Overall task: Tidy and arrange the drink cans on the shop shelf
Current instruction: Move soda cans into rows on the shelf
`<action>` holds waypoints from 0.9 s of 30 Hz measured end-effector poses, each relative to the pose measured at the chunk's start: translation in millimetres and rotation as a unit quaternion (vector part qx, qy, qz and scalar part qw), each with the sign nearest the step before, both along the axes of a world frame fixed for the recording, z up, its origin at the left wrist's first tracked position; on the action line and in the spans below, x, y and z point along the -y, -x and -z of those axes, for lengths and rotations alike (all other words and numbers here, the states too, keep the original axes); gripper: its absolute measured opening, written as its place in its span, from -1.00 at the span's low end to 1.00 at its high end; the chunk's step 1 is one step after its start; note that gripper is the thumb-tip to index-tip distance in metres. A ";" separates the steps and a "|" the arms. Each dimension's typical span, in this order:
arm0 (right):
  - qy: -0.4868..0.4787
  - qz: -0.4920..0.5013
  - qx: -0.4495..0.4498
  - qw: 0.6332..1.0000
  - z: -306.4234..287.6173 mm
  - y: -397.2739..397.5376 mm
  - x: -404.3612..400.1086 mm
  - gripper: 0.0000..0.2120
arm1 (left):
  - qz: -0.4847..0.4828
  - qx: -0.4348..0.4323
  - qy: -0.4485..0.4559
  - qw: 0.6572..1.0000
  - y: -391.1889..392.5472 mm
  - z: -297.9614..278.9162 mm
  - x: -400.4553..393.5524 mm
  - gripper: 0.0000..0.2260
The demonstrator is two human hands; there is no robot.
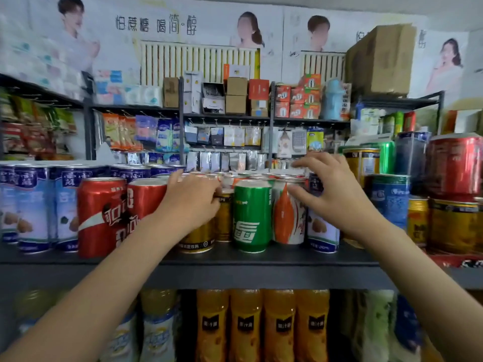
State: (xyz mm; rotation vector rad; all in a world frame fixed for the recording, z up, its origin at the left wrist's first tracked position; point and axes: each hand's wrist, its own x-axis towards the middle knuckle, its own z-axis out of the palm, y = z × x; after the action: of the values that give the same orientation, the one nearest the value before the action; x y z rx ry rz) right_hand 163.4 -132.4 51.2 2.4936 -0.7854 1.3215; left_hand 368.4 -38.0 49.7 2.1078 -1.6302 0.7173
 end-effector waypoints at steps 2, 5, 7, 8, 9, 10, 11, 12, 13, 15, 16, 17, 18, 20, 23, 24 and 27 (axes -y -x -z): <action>0.039 -0.007 -0.017 0.999 -4.4 -12.2 -0.3 -0.61 | -0.002 -0.003 -0.047 0.999 -2.9 -2.0 -0.4 -0.71; 0.018 0.011 -0.104 0.994 -13.3 -31.3 -1.4 -0.46 | 0.016 -0.061 -0.071 0.995 -6.5 -6.3 -0.6 -0.66; -0.013 0.027 -0.167 0.985 -18.6 -43.4 -2.0 -0.35 | 0.014 -0.096 -0.065 0.993 -9.1 -6.9 -0.5 -0.57; -0.022 0.035 -0.190 0.981 -20.4 -48.6 -2.4 -0.33 | 0.013 -0.104 -0.061 0.993 -10.2 -6.8 -0.3 -0.53; -0.030 0.041 -0.206 0.977 -21.7 -53.2 -2.7 -0.32 | 0.015 -0.104 -0.060 0.993 -11.2 -6.1 0.3 -0.51; -0.042 0.044 -0.215 0.975 -22.5 -56.8 -2.3 -0.33 | 0.017 -0.102 -0.060 0.993 -12.0 -5.0 1.1 -0.49; -0.059 0.040 -0.217 0.974 -23.0 -59.2 -1.2 -0.34 | 0.020 -0.101 -0.057 0.993 -12.6 -3.4 1.4 -0.45; -0.081 0.027 -0.211 0.974 -22.8 -60.3 0.2 -0.35 | 0.023 -0.107 -0.052 0.993 -13.4 -1.9 1.5 -0.42; -0.103 0.006 -0.197 0.975 -22.4 -60.5 1.2 -0.35 | 0.030 -0.113 -0.043 0.992 -14.1 -1.0 0.8 -0.39; -0.139 -0.042 -0.156 0.977 -20.7 -59.4 2.1 -0.34 | 0.054 -0.115 -0.019 0.992 -14.7 0.6 -2.0 -0.37; -0.150 -0.064 -0.135 0.977 -19.6 -58.9 1.8 -0.34 | 0.070 -0.115 -0.008 0.991 -13.3 1.4 -4.0 -0.37; -0.156 -0.084 -0.114 0.977 -18.7 -58.4 0.9 -0.34 | 0.090 -0.115 0.000 0.989 -10.3 2.4 -5.8 -0.37; -0.161 -0.102 -0.096 0.977 -17.8 -57.9 -0.2 -0.34 | 0.111 -0.114 0.004 0.987 -6.0 3.7 -7.4 -0.37; -0.167 -0.136 -0.066 0.974 -15.7 -57.2 -2.9 -0.33 | 0.138 -0.104 0.007 0.985 3.6 7.3 -8.0 -0.37; -0.182 -0.181 -0.032 0.966 -10.3 -54.8 -4.3 -0.31 | 0.161 -0.117 0.017 0.980 6.4 11.7 -3.8 -0.32; -0.188 -0.196 -0.021 0.962 -7.9 -53.5 -4.8 -0.30 | 0.171 -0.131 0.018 0.976 5.1 12.6 -3.2 -0.31; -0.228 -0.258 0.049 0.938 -6.7 -46.6 -10.5 -0.30 | 0.202 -0.165 0.033 0.965 5.3 12.7 -4.2 -0.27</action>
State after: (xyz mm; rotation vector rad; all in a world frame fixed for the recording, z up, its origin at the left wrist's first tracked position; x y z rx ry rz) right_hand 210.0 -121.9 57.9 3.1836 -0.5109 1.5789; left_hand 363.1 -33.8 37.0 1.6591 -1.7337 0.2665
